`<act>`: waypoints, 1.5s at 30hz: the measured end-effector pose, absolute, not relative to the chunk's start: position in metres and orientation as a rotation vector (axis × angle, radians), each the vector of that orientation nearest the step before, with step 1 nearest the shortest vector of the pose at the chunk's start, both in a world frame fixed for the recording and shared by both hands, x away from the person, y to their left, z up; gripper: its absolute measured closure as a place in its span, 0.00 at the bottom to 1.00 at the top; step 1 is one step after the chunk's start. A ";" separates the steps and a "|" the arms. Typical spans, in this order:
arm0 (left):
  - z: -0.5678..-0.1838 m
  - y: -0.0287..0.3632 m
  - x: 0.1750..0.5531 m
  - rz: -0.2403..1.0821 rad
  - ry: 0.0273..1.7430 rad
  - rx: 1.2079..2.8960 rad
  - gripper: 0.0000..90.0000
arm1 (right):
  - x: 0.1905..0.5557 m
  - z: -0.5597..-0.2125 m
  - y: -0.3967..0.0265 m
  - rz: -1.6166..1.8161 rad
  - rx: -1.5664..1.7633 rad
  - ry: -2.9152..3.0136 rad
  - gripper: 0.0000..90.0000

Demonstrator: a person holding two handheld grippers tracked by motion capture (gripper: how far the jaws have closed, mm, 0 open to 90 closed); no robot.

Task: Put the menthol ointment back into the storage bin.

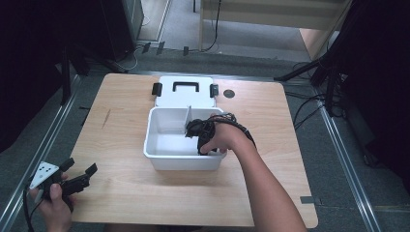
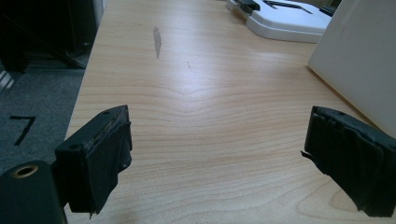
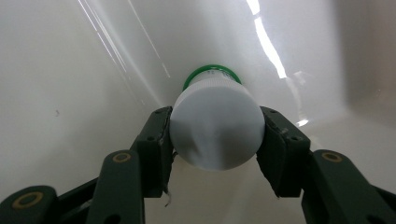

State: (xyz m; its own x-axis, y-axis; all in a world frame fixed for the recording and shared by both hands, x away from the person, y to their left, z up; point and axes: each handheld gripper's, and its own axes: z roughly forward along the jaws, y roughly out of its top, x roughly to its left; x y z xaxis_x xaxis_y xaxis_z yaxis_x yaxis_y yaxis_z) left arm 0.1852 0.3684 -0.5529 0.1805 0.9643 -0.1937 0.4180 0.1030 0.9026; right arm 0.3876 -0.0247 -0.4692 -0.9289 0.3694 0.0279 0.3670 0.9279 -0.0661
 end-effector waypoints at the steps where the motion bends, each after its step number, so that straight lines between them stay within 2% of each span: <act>1: -0.553 0.368 0.185 0.705 1.398 1.479 0.09 | 0.388 -0.469 -0.025 0.086 -0.582 -3.043 0.54; 10: -0.553 0.369 0.185 0.704 1.394 1.479 0.09 | 0.387 -0.452 -0.027 0.003 -0.620 -3.042 0.43; 25: -0.553 0.368 0.185 0.707 1.391 1.476 0.09 | 0.380 -0.388 -0.044 -0.160 -0.708 -3.096 0.22; 34: -0.553 0.368 0.185 0.708 1.390 1.475 0.09 | 0.376 -0.364 -0.069 -0.270 -0.804 -3.088 0.16; 45: -0.553 0.368 0.185 0.710 1.391 1.476 0.09 | 0.373 -0.354 -0.112 -0.249 -0.909 -3.101 0.15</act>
